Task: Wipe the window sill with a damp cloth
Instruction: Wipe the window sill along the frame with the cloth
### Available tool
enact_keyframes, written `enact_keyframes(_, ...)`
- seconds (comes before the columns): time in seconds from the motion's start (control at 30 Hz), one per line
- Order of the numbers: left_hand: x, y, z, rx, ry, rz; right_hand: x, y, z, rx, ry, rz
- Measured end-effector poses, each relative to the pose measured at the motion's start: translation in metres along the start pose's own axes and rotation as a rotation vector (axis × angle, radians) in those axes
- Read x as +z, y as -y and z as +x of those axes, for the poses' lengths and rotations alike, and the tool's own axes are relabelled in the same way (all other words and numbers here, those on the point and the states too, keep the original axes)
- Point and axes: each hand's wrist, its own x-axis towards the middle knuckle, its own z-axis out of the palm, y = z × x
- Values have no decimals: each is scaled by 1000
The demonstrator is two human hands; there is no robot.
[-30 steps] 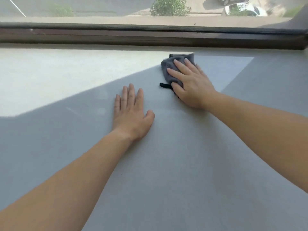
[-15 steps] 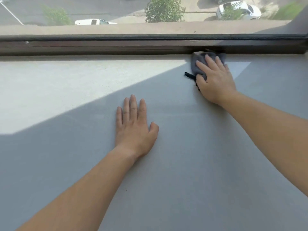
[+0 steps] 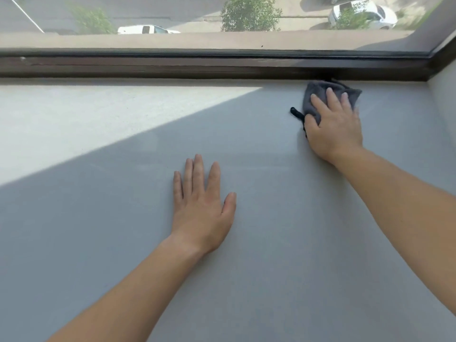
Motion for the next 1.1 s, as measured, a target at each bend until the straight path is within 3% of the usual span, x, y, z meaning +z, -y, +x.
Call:
enact_keyframes(0.07, 5, -2, -5, -4, 4, 45, 8, 16, -27, -77, -10, -2)
enact_keyframes(0.17, 7, -4, -3, -21, -2, 74, 20, 34, -83, -436, 56, -1)
enact_keyframes(0.23, 7, -4, -3, -27, 5, 78, 17, 23, -88, -546, 109, -25)
enact_keyframes(0.43, 7, -6, -1, -44, 16, 97, 7, -9, -64, -93, 16, 18)
enact_keyframes(0.53, 4, -7, 0, -50, 41, 106, 23, 20, -122, -314, 6, 44)
enact_keyframes(0.63, 4, -6, 0, -52, 46, 103, 31, 15, -166, -558, 98, 21)
enact_keyframes(0.83, 7, -2, -3, 12, -16, 90, 19, -29, -147, -154, 8, 27)
enact_keyframes(0.9, 7, -1, -13, 64, -93, 18, 27, -10, -179, -220, -25, 32)
enact_keyframes(1.03, 15, -5, -58, 159, -269, -103, 39, -8, -251, -617, 67, -8)
enact_keyframes(1.1, 27, -7, -93, 179, -262, -89, 34, -31, -250, -586, 67, -11)
